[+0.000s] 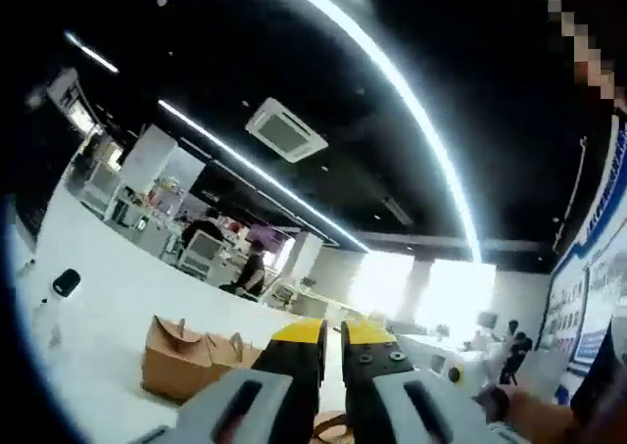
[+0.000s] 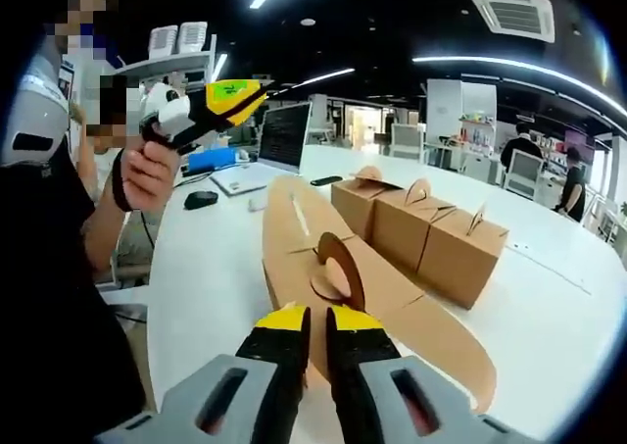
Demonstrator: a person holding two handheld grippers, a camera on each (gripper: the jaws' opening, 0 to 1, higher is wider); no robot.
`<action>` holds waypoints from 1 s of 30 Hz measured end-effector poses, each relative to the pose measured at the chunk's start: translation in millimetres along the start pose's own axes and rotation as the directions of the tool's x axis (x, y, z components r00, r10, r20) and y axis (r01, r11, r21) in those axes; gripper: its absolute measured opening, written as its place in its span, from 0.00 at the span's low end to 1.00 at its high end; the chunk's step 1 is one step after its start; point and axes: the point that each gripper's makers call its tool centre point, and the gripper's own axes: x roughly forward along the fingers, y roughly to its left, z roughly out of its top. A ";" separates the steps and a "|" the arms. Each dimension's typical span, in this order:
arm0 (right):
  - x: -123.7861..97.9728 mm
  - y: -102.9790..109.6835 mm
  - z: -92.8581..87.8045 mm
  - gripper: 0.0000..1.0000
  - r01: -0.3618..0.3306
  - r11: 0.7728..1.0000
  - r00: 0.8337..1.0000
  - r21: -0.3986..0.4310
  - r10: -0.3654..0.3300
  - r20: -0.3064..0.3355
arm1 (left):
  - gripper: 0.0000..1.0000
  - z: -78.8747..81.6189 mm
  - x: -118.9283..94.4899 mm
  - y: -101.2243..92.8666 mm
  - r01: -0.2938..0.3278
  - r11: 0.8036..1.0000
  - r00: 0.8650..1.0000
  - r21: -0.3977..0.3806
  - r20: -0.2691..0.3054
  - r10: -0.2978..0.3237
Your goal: Pick up one paper box from the group, open the paper box, and remove the item inside
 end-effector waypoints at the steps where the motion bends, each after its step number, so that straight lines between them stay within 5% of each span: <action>1: 0.0 0.0 0.1 0.09 -0.003 1.000 1.000 0.003 0.003 0.004 | 0.09 -8.3 6.3 -8.8 0.064 0.997 0.997 0.038 -0.047 -0.062; 5: -0.5 -0.4 -0.1 0.09 -0.029 1.000 0.999 0.003 0.029 0.015 | 0.10 -35.6 11.9 -5.0 0.111 0.991 0.976 0.080 -0.197 -0.094; 8: -1.0 -0.1 -0.2 0.08 -0.065 0.998 0.998 -0.002 0.065 0.024 | 0.10 -35.4 13.2 0.2 0.106 0.992 0.975 0.069 -0.203 -0.090; 10: -1.5 -0.3 -0.1 0.08 -0.083 0.997 0.996 0.005 0.083 0.029 | 0.10 -42.6 10.6 13.3 0.032 0.999 0.970 0.040 -0.241 -0.021; 17: -1.2 0.4 0.1 0.08 -0.140 0.990 0.990 -0.021 0.140 0.030 | 0.12 -46.0 4.2 7.9 0.073 0.996 0.966 0.051 -0.251 -0.058; 23: -1.4 1.2 -0.3 0.07 -0.173 0.983 0.985 -0.058 0.174 0.008 | 0.17 -68.3 8.5 12.7 0.101 0.989 0.944 0.105 -0.324 -0.062; 24: -1.2 1.1 -0.2 0.07 -0.180 0.982 0.983 -0.063 0.181 0.005 | 0.18 -72.3 10.5 11.2 0.114 0.988 0.938 0.100 -0.338 -0.074; 27: -1.7 -0.1 -0.5 0.07 -0.209 0.975 0.978 -0.072 0.210 -0.005 | 0.22 -95.2 13.5 7.8 0.178 0.976 0.881 0.123 -0.461 -0.103; 30: -1.5 -0.3 -0.9 0.06 -0.256 0.963 0.967 -0.085 0.254 -0.029 | 0.24 -109.6 12.1 7.5 0.184 0.976 0.844 0.113 -0.527 -0.098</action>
